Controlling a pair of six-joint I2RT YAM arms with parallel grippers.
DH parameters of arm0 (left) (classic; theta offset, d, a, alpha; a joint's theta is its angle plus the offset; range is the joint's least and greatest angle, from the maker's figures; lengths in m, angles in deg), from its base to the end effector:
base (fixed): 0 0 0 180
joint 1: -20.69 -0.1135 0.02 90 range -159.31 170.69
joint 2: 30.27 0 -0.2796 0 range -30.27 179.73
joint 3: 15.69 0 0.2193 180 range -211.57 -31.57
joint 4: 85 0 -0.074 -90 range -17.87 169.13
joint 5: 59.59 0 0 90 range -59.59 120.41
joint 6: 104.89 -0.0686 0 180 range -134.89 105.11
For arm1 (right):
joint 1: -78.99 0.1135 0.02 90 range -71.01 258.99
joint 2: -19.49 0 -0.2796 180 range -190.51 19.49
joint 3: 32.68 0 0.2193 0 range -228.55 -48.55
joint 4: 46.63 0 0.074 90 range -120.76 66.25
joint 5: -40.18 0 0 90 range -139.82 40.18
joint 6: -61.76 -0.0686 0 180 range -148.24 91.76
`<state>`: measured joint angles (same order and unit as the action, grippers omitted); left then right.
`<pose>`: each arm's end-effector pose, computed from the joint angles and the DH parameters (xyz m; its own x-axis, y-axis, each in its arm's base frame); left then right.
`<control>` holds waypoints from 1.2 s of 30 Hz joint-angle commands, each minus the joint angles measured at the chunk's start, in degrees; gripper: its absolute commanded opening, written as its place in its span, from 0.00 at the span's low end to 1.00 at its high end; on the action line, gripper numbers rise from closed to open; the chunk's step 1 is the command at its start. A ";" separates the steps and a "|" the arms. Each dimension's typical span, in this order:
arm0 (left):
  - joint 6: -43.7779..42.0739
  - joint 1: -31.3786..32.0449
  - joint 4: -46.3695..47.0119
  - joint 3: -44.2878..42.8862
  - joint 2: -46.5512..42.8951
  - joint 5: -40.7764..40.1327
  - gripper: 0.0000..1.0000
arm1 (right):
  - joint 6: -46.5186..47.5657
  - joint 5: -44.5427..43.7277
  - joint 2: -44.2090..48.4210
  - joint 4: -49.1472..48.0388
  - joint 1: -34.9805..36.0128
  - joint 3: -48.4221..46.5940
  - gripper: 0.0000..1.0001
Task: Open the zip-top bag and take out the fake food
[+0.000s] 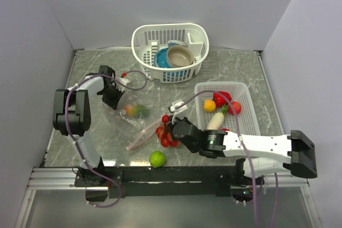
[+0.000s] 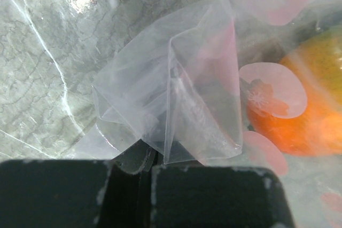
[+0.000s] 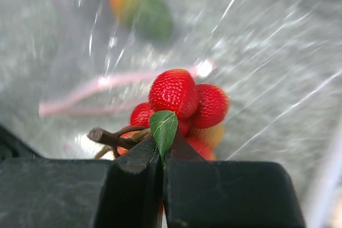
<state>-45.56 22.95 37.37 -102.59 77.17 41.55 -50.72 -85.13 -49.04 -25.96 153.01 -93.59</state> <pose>0.3373 -0.0266 0.1650 -0.8013 0.5325 -0.2728 0.5662 0.8222 -0.0581 0.1068 0.2289 0.2830 -0.3669 -0.1480 -0.9184 -0.5455 0.8339 0.0836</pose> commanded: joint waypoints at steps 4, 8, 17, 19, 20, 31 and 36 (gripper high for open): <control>-0.79 -0.42 0.45 3.52 1.55 0.11 0.01 | 1.13 -16.96 8.50 7.58 -5.27 -7.08 0.00; -0.88 -0.42 0.54 3.79 1.37 0.55 0.01 | -14.46 -24.88 9.03 22.83 -14.56 -8.40 0.00; -1.14 -0.33 0.36 4.40 0.84 0.73 0.01 | -23.85 -22.00 11.31 29.22 -26.02 -2.70 0.28; -1.23 -0.42 0.36 4.49 0.58 0.64 0.01 | -23.14 -21.12 11.49 28.52 -26.38 -2.78 0.83; -1.32 -0.42 0.19 4.32 0.49 0.55 0.01 | -20.44 -19.55 11.75 27.56 -26.29 -2.78 1.00; -0.70 -0.33 -0.17 3.88 0.49 0.55 0.01 | 2.26 -0.05 13.53 9.89 -7.25 -2.77 1.00; -0.44 -0.33 -0.34 3.88 0.23 0.47 0.01 | 4.20 10.60 1.25 5.49 4.19 -2.25 1.00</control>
<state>-45.72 22.84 39.01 -101.00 75.95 42.16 -51.22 -85.76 -39.07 -14.48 151.24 -96.10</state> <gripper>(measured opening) 0.016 0.999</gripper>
